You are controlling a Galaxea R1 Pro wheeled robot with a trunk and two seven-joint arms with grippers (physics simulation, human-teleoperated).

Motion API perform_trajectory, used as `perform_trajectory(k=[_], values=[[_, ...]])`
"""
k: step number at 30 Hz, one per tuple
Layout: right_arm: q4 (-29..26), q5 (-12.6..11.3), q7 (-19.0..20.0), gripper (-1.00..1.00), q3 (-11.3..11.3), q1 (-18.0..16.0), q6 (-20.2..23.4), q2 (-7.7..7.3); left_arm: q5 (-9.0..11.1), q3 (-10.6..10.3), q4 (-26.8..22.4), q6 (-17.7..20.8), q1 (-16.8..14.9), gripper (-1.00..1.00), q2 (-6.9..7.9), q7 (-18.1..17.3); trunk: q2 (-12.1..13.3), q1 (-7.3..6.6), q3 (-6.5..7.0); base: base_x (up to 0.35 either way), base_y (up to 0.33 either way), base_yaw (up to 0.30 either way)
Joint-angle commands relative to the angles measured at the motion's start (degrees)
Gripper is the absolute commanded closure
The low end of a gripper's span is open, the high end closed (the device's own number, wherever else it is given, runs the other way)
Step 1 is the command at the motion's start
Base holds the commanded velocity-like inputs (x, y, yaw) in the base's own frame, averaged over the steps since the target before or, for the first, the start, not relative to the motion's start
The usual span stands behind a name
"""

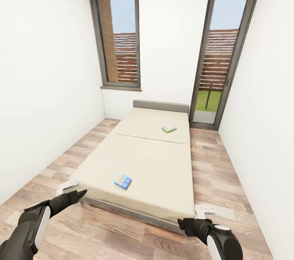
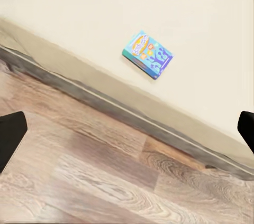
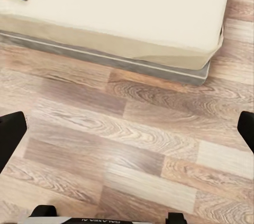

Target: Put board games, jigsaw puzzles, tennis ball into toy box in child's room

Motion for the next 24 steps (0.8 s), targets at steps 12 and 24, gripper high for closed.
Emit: perform_trajectory(k=[12,24], values=[[-0.04,-0.59,-0.26,-1.00,-0.02,-0.06,0.23,0.01,0.11,0.12,-0.11,0.01,-0.07,-1.00,-0.06,-0.25,-0.13,0.04,-0.14,0.000,0.000,0.292],[0.02,-0.66,-0.27,-1.00,-0.02,-0.07,0.23,0.01,0.11,0.12,-0.34,0.05,-0.06,-1.00,-0.07,-0.25,-0.13,0.04,-0.14,0.000,0.000,0.292]])
